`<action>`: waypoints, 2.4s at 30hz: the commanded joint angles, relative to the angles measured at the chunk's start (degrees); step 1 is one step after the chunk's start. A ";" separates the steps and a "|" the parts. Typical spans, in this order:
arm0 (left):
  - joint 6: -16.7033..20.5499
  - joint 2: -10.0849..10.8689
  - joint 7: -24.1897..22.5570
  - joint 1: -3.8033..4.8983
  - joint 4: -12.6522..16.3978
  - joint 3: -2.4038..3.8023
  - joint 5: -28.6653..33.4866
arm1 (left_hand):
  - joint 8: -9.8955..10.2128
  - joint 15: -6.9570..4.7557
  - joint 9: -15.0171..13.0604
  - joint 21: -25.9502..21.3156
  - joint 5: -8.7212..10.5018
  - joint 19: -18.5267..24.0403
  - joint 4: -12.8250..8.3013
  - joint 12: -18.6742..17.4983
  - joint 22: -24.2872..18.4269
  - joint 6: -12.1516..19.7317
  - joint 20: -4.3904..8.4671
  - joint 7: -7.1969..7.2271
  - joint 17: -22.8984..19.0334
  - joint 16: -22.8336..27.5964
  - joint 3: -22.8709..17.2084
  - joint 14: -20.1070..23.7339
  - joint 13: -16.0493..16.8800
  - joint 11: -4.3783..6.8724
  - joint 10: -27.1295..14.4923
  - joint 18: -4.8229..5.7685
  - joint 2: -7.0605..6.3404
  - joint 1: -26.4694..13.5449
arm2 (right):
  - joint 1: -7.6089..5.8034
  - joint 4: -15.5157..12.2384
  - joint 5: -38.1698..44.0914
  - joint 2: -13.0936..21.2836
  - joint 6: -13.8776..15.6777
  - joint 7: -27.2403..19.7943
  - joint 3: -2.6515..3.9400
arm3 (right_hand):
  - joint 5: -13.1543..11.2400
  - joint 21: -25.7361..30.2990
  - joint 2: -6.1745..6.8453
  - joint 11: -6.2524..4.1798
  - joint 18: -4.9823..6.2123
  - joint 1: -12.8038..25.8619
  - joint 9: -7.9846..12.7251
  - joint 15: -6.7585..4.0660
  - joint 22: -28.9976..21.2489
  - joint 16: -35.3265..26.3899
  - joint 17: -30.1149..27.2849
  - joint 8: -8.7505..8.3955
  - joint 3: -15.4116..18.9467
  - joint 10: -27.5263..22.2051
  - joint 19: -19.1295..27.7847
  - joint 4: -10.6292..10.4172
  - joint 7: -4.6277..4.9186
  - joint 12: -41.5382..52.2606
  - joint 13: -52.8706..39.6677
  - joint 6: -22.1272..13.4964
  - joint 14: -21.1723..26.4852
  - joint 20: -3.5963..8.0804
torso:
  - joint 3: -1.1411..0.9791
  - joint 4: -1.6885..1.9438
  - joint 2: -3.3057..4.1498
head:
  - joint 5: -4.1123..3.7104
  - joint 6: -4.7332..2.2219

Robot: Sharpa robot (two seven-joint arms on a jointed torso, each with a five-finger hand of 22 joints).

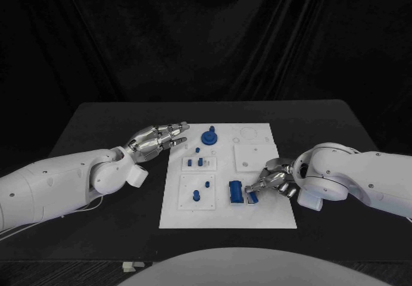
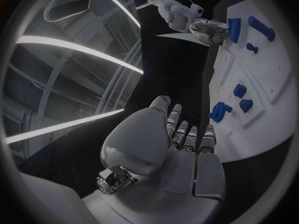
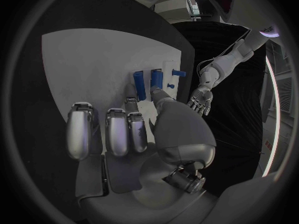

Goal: Assemble the parts on the task board

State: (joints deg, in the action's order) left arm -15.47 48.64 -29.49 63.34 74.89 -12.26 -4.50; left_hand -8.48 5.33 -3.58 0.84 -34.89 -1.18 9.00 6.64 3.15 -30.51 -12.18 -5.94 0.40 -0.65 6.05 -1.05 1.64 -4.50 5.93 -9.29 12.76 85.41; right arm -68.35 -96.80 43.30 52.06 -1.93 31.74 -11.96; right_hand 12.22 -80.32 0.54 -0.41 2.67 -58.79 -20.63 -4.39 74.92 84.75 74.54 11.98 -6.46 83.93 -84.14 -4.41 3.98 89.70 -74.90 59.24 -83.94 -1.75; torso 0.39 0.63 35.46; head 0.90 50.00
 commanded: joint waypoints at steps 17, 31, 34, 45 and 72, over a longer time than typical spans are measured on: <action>-0.86 -0.12 -0.49 -0.11 0.04 0.05 0.14 | -0.19 0.48 -0.07 -0.08 -0.23 0.08 -0.27 0.19 -0.06 -0.13 -0.50 -0.19 0.10 -0.33 -0.56 -0.04 0.06 -0.36 0.00 -1.12 0.12 0.54 | 0.15 -0.10 0.23 0.04 -0.69 0.98 0.01 | 17.78 0.29 -1.98 -0.55 -0.20 -3.42 0.66 -0.25 11.81 -0.13 -0.30 0.43 -2.58 6.07 -1.61 1.75 -0.59 0.30 -15.10 0.34 -3.43 0.01 | 0.02 0.01 0.03 | 0.20 0.00; -0.95 -0.25 -0.24 -0.14 -0.06 0.05 0.14 | -0.22 0.49 -0.08 -0.08 -0.31 0.08 -0.43 0.21 -0.08 -0.17 -0.51 -0.19 0.10 -0.34 -0.91 -0.05 0.06 -0.36 0.00 -1.12 0.34 0.58 | 0.15 -0.22 0.23 0.21 -0.65 1.06 0.01 | 12.13 0.24 -2.35 -0.81 -0.21 2.24 0.74 -0.43 11.83 -0.02 -0.08 1.20 -1.03 6.07 -1.64 -2.67 -0.88 0.30 -15.10 1.89 -3.49 0.14 | 0.00 -0.02 0.01 | 0.56 0.00; -0.97 -0.27 -0.21 -0.14 -0.08 0.05 0.14 | -0.22 0.49 -0.08 -0.08 -0.31 0.08 -0.43 0.21 -0.08 -0.17 -0.51 -0.19 0.10 -0.34 -0.91 -0.05 0.06 -0.36 0.00 -1.12 0.34 0.58 | 0.15 -0.25 0.23 0.23 -0.69 1.12 0.01 | 11.80 0.25 -2.33 -0.89 -0.21 2.58 0.67 -0.50 11.83 -0.02 -0.09 1.40 -0.89 6.07 -1.64 -3.00 -0.99 0.30 -15.10 2.21 -3.48 0.20 | 0.00 -0.01 0.01 | 0.71 0.00; -1.05 -0.25 -0.15 -0.19 -0.08 0.05 0.13 | -0.21 0.48 -0.07 -0.09 -0.30 0.09 -0.50 0.19 -0.12 -0.14 -0.51 -0.19 0.09 -0.32 -1.02 -0.03 0.06 -0.36 -0.02 -1.12 0.38 0.61 | 0.15 -0.49 0.32 0.45 -0.57 1.32 0.01 | 3.74 0.62 -0.55 -1.58 -0.12 3.32 -1.82 -1.10 11.71 -0.04 -0.12 3.98 1.29 6.07 -1.48 -4.22 -1.73 0.30 -15.10 2.85 -3.47 0.77 | 0.00 0.01 0.03 | 0.72 0.00; 3.60 0.86 -8.50 -0.24 1.40 0.04 -2.51 | -0.27 -0.94 0.06 0.28 4.46 -0.60 7.66 1.48 0.50 -0.60 1.40 1.11 0.24 -0.80 3.04 -0.56 0.15 0.95 1.06 -1.05 -1.59 -4.29 | -4.68 -3.96 -12.66 6.98 28.32 -29.03 0.03 | -6.18 47.12 -10.66 -1.43 7.50 19.99 -7.99 0.04 -7.29 -33.14 -48.07 11.57 24.73 -6.40 18.96 -12.25 -1.44 -20.08 4.77 1.01 10.44 -0.42 | -0.01 -0.03 -0.13 | 0.09 0.00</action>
State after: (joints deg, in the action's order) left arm -14.20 49.40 -33.15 63.20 76.04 -12.26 -5.05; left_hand -9.03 4.85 -3.60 0.84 -30.88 -1.82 16.16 7.93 3.69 -31.62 -11.27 -4.77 0.59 -1.09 8.79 -1.68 1.72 -3.88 6.98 -9.29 11.34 81.55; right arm -72.89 -101.05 37.96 59.19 17.76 15.02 -11.96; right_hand 5.74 -38.53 -9.92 -2.10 9.49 -38.12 -28.96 -4.83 69.79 56.45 31.97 23.93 17.54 79.79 -67.49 -16.69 1.87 74.62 -72.19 60.35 -75.47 -1.56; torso 0.37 0.64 35.38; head 1.16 50.00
